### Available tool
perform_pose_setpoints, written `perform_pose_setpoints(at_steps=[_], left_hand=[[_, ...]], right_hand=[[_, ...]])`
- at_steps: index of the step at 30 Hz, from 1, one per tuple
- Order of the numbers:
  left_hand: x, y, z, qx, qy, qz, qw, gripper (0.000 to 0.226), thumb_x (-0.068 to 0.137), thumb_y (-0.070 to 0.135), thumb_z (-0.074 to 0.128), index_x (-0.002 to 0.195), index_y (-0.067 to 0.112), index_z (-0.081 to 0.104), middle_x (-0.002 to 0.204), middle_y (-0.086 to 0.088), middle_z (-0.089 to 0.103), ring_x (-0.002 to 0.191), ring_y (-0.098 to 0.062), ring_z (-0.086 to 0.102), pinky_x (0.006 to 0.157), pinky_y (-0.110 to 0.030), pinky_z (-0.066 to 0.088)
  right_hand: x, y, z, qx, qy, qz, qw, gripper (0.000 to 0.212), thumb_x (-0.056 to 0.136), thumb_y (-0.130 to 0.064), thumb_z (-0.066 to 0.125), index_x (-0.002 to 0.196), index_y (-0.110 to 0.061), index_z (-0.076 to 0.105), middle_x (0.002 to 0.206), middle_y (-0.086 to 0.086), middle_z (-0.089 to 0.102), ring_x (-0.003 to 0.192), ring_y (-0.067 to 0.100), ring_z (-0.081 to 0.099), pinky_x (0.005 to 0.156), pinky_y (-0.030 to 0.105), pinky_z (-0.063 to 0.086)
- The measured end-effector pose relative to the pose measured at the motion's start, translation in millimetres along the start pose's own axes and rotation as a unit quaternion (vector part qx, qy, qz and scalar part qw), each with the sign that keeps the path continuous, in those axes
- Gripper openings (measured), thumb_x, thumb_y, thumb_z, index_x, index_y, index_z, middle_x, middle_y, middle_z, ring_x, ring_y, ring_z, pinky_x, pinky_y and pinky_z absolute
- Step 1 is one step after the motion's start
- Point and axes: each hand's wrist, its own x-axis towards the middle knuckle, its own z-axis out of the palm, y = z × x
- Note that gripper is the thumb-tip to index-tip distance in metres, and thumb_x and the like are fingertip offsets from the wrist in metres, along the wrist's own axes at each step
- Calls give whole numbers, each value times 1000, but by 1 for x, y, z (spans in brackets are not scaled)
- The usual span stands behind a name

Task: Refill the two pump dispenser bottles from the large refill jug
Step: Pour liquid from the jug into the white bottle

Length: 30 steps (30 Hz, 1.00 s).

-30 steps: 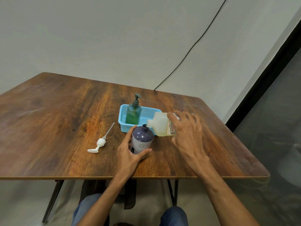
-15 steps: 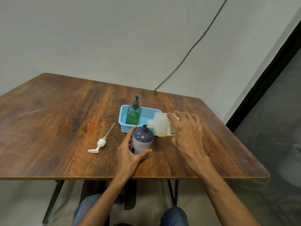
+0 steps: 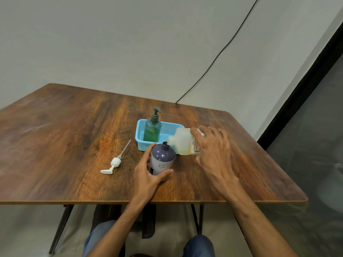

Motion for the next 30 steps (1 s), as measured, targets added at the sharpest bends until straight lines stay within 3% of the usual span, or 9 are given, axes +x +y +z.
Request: perform_pose_setpoints(at_steps=[8, 21, 30], left_hand=[[0, 1, 1, 0, 1, 0, 1000, 102, 62, 37, 93, 150, 33, 42, 139, 25, 53, 125, 7, 55, 96, -7, 46], [0, 0, 1, 0, 4, -9, 1000, 105, 61, 37, 93, 152, 28, 42, 140, 19, 55, 126, 5, 55, 100, -13, 48], [0, 1, 2, 3, 4, -9, 1000, 102, 62, 37, 93, 149, 35, 40, 140, 22, 53, 126, 9, 53, 96, -6, 45]], right_hand=[[1, 2, -2, -9, -6, -2, 1000, 79, 81, -22, 74, 150, -30, 37, 155, 5, 41, 141, 29, 36, 116, 46, 23], [0, 2, -1, 3, 9, -1, 1000, 79, 74, -16, 79, 146, -25, 47, 148, 11, 49, 135, 34, 44, 113, 49, 28], [0, 1, -3, 2, 2, 0, 1000, 79, 77, -19, 78, 148, -27, 44, 151, 9, 46, 139, 32, 41, 115, 48, 25]])
